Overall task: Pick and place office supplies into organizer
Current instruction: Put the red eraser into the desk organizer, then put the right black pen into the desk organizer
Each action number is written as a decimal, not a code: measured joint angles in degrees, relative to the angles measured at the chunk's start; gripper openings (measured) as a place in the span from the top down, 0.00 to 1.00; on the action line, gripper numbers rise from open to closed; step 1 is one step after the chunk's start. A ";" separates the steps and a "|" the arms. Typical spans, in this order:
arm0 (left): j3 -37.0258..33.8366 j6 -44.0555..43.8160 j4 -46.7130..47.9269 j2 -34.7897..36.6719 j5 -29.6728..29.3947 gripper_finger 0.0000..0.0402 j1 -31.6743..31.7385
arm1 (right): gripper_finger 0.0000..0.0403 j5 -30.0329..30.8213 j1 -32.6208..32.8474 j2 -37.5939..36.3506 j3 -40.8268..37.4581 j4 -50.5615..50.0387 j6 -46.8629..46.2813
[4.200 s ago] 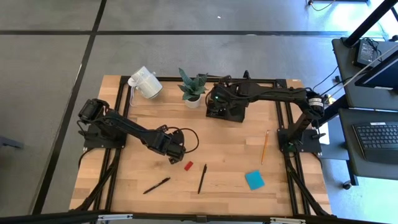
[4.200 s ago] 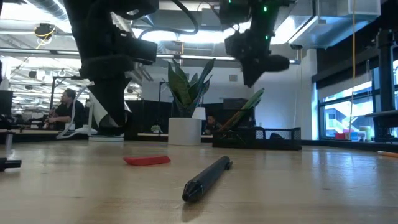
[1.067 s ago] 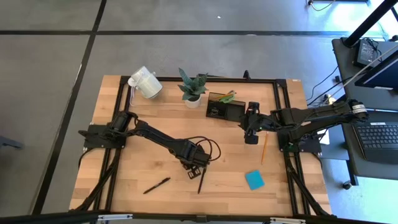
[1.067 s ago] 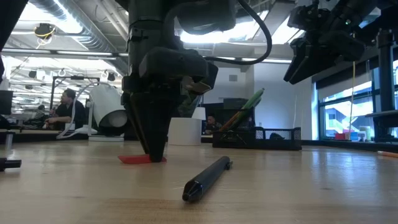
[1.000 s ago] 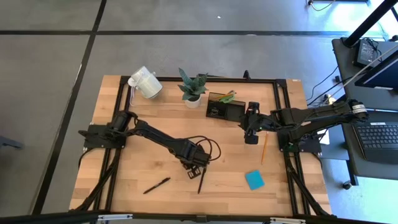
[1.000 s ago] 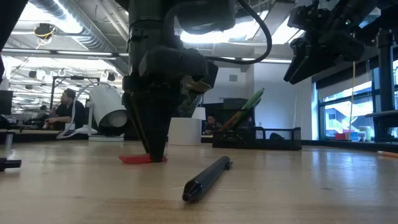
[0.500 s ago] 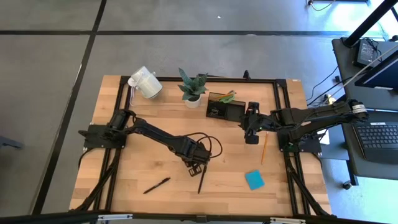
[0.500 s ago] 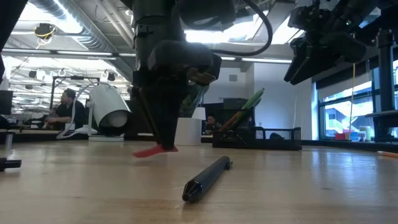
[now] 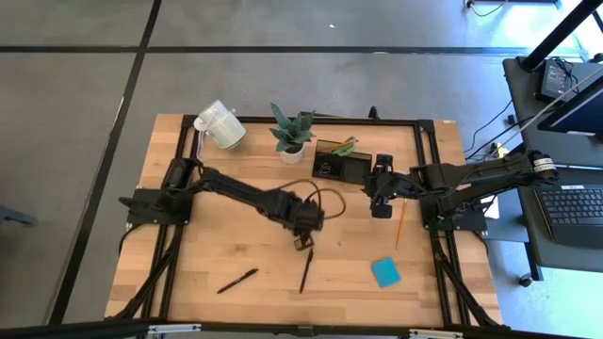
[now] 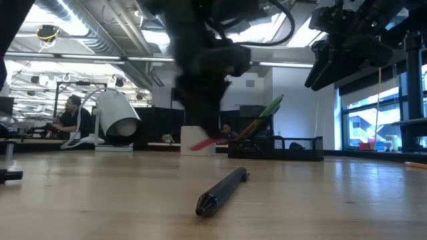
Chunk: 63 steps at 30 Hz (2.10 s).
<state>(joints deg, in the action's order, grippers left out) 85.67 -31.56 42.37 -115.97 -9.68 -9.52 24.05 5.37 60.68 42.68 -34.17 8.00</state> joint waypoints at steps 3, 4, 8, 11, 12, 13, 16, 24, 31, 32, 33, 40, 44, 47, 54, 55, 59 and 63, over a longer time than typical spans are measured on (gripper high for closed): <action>0.01 6.65 -5.29 0.01 -0.92 0.86 2.97 | 0.55 2.27 0.02 -0.28 0.00 -0.02 -1.56; 0.00 9.04 -7.25 0.01 -1.05 0.86 4.02 | 0.55 3.46 0.01 -0.49 0.00 -0.24 -2.51; 0.00 17.75 -13.72 0.01 -4.35 0.86 7.88 | 0.55 7.42 0.00 -1.66 0.00 -3.93 -7.22; 0.02 25.13 -17.97 0.01 -8.71 0.86 10.36 | 0.55 8.02 0.00 -2.77 0.00 -7.81 -11.30; 0.02 27.54 -19.06 0.01 -9.61 0.86 11.19 | 0.55 8.09 0.00 -3.15 0.00 -8.99 -12.59; 0.02 29.39 -20.08 0.01 -10.05 0.86 12.06 | 0.55 8.08 0.00 -3.47 0.00 -10.16 -13.71; 0.02 33.68 -24.26 -0.41 -10.33 0.86 14.56 | 0.55 8.13 0.00 -4.17 0.00 -12.51 -15.88; 0.02 38.85 -29.01 -0.73 -8.01 0.86 20.05 | 0.55 8.11 0.00 -4.32 0.00 -14.28 -17.72; 0.00 39.38 -30.20 -4.55 -4.72 0.86 22.14 | 0.55 8.11 0.00 -4.32 0.00 -14.63 -17.92; 0.00 39.35 -30.58 -4.75 -4.71 0.86 22.16 | 0.55 8.09 0.00 -4.32 0.00 -14.63 -17.93; 0.00 39.38 -30.33 -4.80 -4.71 0.86 22.14 | 0.55 8.07 0.00 -4.32 0.00 -14.67 -17.93; 0.00 39.91 -30.23 -4.82 -4.05 0.83 21.61 | 0.55 8.07 0.00 -4.32 0.00 -14.67 -17.93; 0.00 40.26 -30.14 -4.82 -3.39 0.75 21.43 | 0.55 8.03 0.00 -4.32 0.00 -14.67 -17.92; 0.00 40.29 -29.94 -4.41 -4.68 0.69 21.21 | 0.55 7.99 0.00 -4.32 0.00 -14.67 -17.94; 0.00 39.90 -27.99 -1.08 -7.41 0.64 20.89 | 0.55 7.90 0.00 -4.32 0.00 -14.70 -18.02; 0.00 39.87 -27.79 -0.31 -7.02 0.64 20.42 | 0.55 7.87 0.00 -4.32 0.00 -14.69 -18.03; 0.02 36.94 -22.64 4.21 -3.89 0.65 16.88 | 0.55 7.83 0.00 -4.32 0.00 -14.78 -18.22; 0.04 26.89 -14.59 8.15 0.90 0.65 11.77 | 0.55 7.82 0.00 -4.32 0.00 -14.87 -18.20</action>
<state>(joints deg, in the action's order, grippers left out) 85.71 -4.68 27.78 -107.82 -8.78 2.26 31.87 5.37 56.36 42.68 -49.04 -10.20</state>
